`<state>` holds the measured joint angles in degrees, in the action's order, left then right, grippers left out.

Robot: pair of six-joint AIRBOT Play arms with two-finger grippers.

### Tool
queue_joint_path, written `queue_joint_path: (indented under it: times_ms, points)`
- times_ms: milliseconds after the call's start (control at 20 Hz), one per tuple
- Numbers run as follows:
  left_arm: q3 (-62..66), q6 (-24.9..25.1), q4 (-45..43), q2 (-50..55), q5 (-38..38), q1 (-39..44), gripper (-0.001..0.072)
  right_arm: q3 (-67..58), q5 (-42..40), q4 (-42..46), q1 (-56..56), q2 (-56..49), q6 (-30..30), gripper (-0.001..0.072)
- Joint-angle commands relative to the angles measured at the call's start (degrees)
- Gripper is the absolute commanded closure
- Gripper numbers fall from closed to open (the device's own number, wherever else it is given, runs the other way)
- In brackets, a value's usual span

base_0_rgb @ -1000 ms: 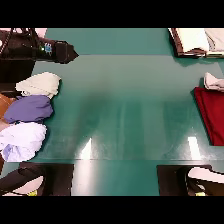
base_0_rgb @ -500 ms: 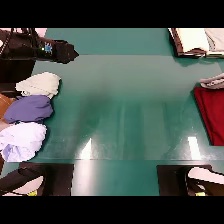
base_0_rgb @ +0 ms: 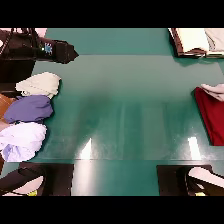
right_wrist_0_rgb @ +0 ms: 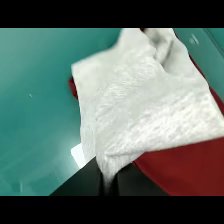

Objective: Fold the shirts.

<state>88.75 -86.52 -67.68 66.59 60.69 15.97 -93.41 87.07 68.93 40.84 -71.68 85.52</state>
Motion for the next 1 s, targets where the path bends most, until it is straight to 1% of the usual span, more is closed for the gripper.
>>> queue_joint_path:
  times_ms: [0,50,100,200,250,350,400,500,600,800,900,950]
  points:
    - [0.0,1.2,-0.1,0.0,0.3,0.0,0.0683,8.9,1.5,5.3,2.7,3.5,0.4,0.0697]
    - [0.0,1.5,-0.1,0.0,0.5,0.0,0.0683,11.8,1.6,6.4,3.5,4.6,0.4,0.0694]
    - [0.0,1.5,-0.1,0.0,0.5,0.0,0.0683,14.1,1.5,7.1,4.4,5.5,0.4,0.0616]
    - [0.0,1.5,-0.1,0.0,0.5,0.0,0.0683,18.1,1.5,9.3,6.7,7.3,0.4,0.0109]
    - [0.0,1.5,-0.1,0.0,0.4,0.0,0.0683,19.3,1.5,9.0,8.0,7.9,0.5,0.0016]
    - [0.0,1.5,-0.1,0.0,0.5,0.0,0.0683,19.7,1.2,6.3,9.6,9.1,1.0,0.0017]
    - [0.0,1.5,0.0,0.0,0.5,0.0,0.0683,19.4,0.5,2.8,9.4,9.8,1.0,0.0018]
    - [0.0,1.5,0.0,0.0,0.2,0.0,0.0683,18.5,-0.6,-4.5,6.4,11.8,1.0,0.0048]
    - [0.0,1.4,0.0,0.0,0.0,0.0,0.0683,17.6,-2.7,-8.1,-0.6,14.2,1.0,0.0048]
    - [0.0,1.4,0.0,0.0,-0.3,0.0,0.0683,16.9,-7.8,-8.5,-21.1,18.8,1.0,0.0049]
    - [0.0,1.4,0.0,0.0,-0.3,0.0,0.0683,16.9,-10.8,-8.3,-31.8,20.2,1.0,0.0107]
    - [0.0,1.4,0.0,0.0,-0.3,0.0,0.0683,16.9,-12.4,-8.0,-36.9,20.6,1.0,0.0198]
